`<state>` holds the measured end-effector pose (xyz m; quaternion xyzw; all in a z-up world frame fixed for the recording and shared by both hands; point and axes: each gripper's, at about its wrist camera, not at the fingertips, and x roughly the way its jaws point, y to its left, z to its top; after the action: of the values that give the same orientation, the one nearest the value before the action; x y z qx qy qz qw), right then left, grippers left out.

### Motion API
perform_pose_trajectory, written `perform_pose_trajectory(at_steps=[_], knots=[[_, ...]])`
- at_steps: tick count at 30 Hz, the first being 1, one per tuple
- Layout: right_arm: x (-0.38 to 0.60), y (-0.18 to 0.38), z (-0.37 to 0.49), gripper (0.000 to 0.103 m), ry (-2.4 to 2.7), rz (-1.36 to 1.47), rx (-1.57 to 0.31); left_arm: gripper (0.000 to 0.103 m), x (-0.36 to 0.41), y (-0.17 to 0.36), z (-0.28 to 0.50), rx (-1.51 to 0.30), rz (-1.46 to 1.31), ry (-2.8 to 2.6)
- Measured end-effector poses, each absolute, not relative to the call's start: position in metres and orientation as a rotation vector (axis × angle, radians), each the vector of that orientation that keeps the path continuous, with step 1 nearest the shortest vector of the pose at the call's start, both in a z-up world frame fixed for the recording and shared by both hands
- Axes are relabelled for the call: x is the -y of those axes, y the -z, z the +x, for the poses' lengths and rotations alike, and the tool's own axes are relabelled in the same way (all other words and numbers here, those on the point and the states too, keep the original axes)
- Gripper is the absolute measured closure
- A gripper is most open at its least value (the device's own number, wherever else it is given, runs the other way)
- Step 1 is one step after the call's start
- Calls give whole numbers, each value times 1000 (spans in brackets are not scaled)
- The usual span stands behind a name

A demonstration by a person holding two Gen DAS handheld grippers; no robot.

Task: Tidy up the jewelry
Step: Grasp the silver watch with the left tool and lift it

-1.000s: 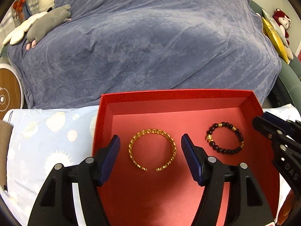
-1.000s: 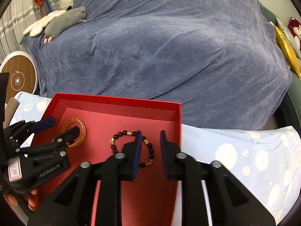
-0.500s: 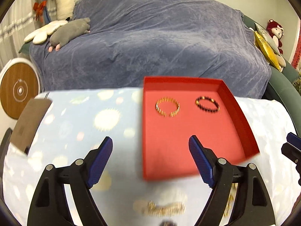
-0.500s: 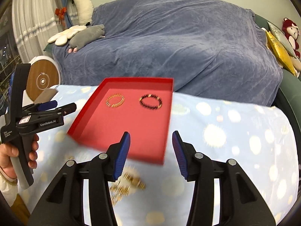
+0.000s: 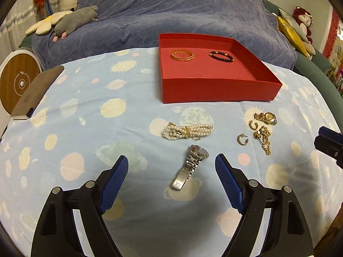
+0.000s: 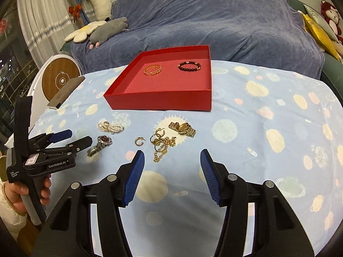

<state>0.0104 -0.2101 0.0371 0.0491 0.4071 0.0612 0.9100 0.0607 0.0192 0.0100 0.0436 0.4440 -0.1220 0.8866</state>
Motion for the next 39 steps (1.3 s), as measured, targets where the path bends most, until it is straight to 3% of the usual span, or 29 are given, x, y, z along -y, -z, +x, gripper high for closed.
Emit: perform_pose_trajectory(at_steps=[13, 30, 39], knots=[[197, -13, 27, 51, -155, 84, -902, 26, 4, 18, 67, -884, 178, 307], [192, -10, 32, 51, -171, 89, -913, 77, 9, 21, 69, -892, 161, 341], [191, -10, 36, 51, -166, 98, -910, 81, 0, 14, 69, -924, 77, 344]])
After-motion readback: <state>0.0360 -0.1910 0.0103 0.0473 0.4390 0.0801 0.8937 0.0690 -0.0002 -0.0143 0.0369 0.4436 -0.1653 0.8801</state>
